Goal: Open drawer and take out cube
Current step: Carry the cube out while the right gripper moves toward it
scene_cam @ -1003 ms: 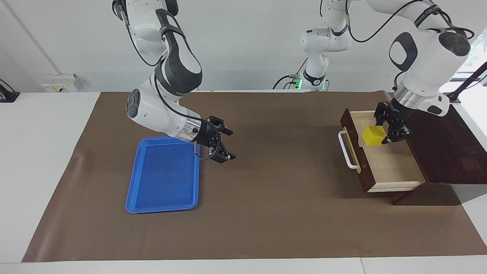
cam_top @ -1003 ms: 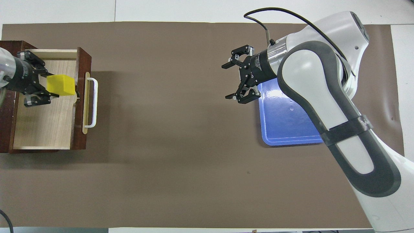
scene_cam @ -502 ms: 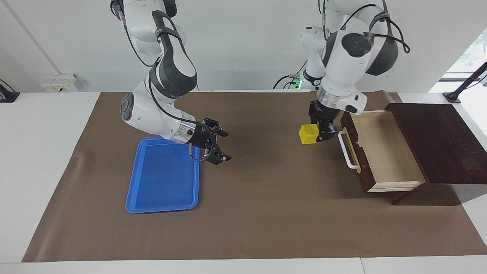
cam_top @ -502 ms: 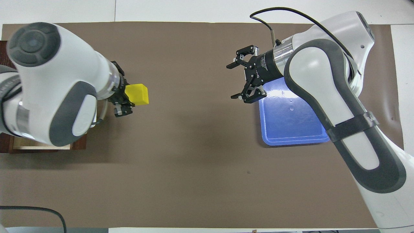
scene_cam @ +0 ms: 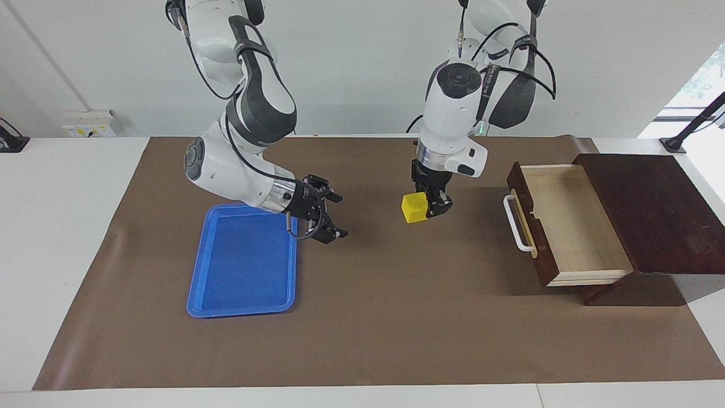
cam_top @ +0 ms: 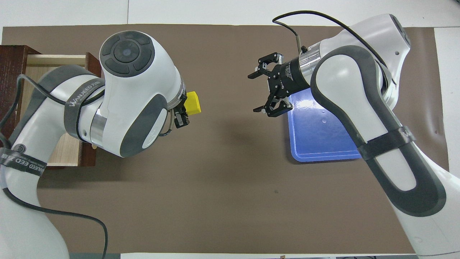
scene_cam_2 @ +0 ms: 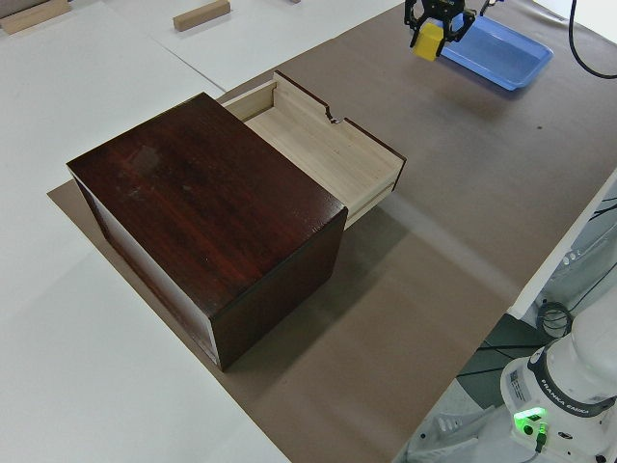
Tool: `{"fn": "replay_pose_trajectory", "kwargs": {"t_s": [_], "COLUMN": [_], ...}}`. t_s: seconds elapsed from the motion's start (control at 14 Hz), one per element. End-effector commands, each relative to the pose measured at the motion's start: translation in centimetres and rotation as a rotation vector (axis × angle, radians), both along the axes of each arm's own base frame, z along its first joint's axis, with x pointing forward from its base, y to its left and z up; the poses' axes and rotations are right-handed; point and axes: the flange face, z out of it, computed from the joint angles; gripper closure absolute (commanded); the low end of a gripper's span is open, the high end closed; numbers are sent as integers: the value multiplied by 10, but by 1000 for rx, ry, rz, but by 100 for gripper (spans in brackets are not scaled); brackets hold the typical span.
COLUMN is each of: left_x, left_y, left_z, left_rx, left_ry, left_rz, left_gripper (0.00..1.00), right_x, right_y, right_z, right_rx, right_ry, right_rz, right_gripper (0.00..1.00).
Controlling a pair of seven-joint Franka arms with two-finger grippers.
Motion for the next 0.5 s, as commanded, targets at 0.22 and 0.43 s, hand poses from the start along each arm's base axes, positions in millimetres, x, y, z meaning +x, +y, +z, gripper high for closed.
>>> {"fn": "replay_pose_trajectory", "kwargs": {"t_s": [0.22,0.43], "left_x": [0,-2], "left_y": [0,-3], "left_z": [-1,-1], "left_rx": [2,2], "left_ry": [-18,-18], "left_rz": [10,0], "left_gripper": [100,100], "right_x": [-12,-15], "right_y": [28,53], "right_z": [0,3], "right_rx": [26,10], "right_ry": [-10,-37], "right_rz": [42,73], "right_gripper": [0,0]}}
